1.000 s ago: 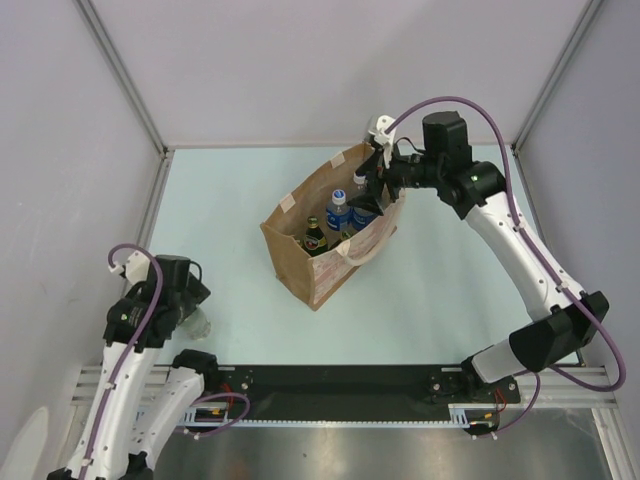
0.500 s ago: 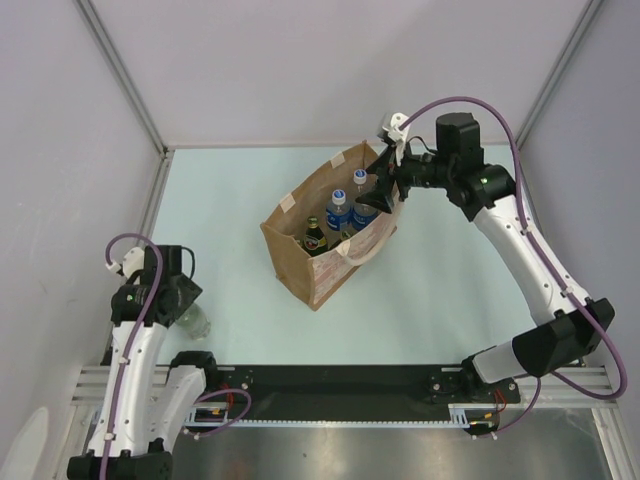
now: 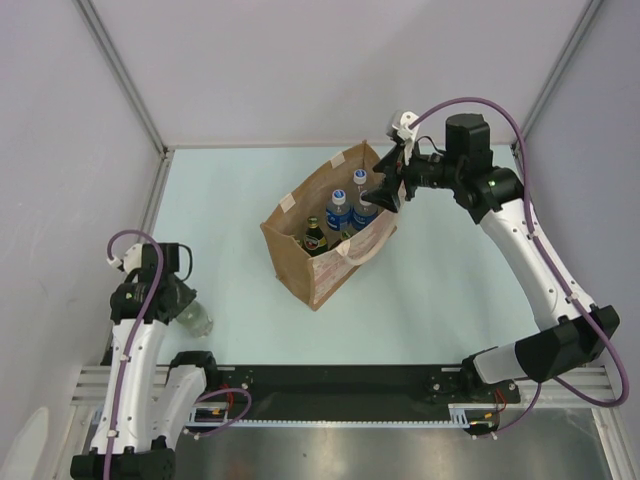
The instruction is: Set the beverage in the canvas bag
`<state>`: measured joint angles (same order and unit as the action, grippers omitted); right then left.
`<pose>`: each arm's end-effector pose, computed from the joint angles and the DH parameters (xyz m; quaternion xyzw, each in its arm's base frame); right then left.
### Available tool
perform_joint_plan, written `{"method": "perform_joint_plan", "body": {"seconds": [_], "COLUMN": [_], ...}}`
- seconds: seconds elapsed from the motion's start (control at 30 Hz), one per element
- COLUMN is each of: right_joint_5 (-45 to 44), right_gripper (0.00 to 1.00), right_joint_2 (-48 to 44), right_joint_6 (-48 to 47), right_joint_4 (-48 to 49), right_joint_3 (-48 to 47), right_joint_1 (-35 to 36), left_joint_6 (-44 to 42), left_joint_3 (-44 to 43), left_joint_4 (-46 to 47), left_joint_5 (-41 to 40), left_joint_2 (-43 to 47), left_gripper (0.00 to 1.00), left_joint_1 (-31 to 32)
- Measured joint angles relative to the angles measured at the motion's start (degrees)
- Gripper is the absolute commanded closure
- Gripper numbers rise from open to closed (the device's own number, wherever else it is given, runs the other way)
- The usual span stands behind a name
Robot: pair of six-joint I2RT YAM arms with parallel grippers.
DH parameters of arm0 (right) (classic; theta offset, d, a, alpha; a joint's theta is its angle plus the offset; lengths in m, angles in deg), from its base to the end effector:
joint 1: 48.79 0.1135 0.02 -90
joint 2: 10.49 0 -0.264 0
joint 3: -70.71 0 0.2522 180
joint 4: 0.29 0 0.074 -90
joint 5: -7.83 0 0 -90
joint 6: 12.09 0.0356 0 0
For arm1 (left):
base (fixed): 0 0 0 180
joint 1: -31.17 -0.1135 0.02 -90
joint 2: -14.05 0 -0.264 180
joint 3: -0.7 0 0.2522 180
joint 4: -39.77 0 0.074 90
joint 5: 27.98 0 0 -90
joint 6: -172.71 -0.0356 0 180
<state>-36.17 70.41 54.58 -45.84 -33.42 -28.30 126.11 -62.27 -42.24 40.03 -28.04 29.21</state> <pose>0.2733 0.1295 0.4362 -0.4872 0.6282 0.3117 0.5205 0.1109 0.0171 0.2866 -0.4104 0.8588 0.0862 0.2942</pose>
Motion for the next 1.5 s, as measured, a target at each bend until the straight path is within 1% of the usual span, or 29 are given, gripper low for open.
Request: {"method": "perform_joint_plan", "body": {"seconds": [0.03, 0.07, 0.27, 0.47, 0.6, 0.73, 0.87, 0.97, 1.07, 1.23, 1.27, 1.33, 1.37, 1.43, 1.47, 1.5], "right_joint_5": [0.02, 0.02, 0.2, 1.36, 5.25, 8.9, 10.45, 9.51, 8.02, 5.79, 5.31, 4.2, 3.5, 2.36, 1.86, 1.42], "right_gripper": [0.21, 0.21, 0.22, 0.21, 0.21, 0.15, 0.13, 0.13, 0.14, 0.16, 0.17, 0.22, 0.29, 0.38, 0.5, 0.57], "right_joint_2": [-0.04, -0.13, -0.31, -0.46, -0.46, -0.35, -0.2, 0.17, 1.01, 4.79, 5.44, 6.91, 7.58, 8.33, 8.46, 8.46], "right_joint_6": [0.13, 0.28, 0.81, 0.87, -0.07, -6.82, -19.65, -26.6, -30.1, -31.52, -31.41, -31.19, -31.1, -31.17, -31.19, -31.21], "right_joint_4": [0.0, -0.02, 0.0, -0.04, -1.36, -7.58, -17.42, -22.14, -23.56, -22.95, -22.53, -21.62, -21.16, -20.72, -20.55, -20.48], "right_joint_3": [0.17, 0.37, 0.59, 0.68, 0.68, 0.09, -0.31, -0.31, -0.31, -1.03, -1.07, -1.16, -1.16, -1.16, -1.16, -1.16], "right_joint_1": [0.0, 0.0, -0.24, -0.33, -0.24, 1.62, 8.02, 13.35, 16.55, 18.82, 19.1, 20.09, 20.72, 21.97, 22.49, 22.97], "left_joint_6": [-0.48, -1.33, -6.16, -13.16, -16.83, -19.1, -19.96, -20.0, -19.91, -19.32, -19.23, -18.93, -18.82, -18.4, -18.27, -18.05], "left_joint_3": [-0.13, -0.33, -3.13, -7.72, -12.02, -17.77, -24.28, -29.38, -33.66, -39.47, -40.72, -43.15, -44.33, -46.69, -47.93, -49.0], "left_joint_4": [-0.02, -0.09, -0.39, 1.99, 3.3, 3.93, 4.26, 4.42, 4.52, 4.48, 4.42, 4.28, 4.24, 4.15, 4.11, 4.15], "left_joint_5": [0.28, 0.92, 6.64, 15.34, 20.44, 24.2, 27.56, 29.75, 31.82, 34.25, 34.6, 35.19, 35.43, 35.93, 36.11, 36.22], "left_joint_2": [0.0, -0.04, -1.07, -1.53, -3.37, -5.29, -6.95, -8.22, -9.33, -11.13, -11.56, -12.48, -13.0, -14.19, -14.86, -15.54], "left_gripper": [0.99, 1.0, 1.0, 1.0, 1.0, 1.0, 1.0, 1.0, 1.0, 1.0, 1.0, 1.0, 1.0, 1.0, 1.0, 1.0], "left_joint_1": [0.0, -0.04, -0.04, -0.04, 0.9, 3.74, 5.95, 7.48, 8.66, 10.01, 10.25, 10.78, 10.99, 11.63, 12.02, 12.5]}}
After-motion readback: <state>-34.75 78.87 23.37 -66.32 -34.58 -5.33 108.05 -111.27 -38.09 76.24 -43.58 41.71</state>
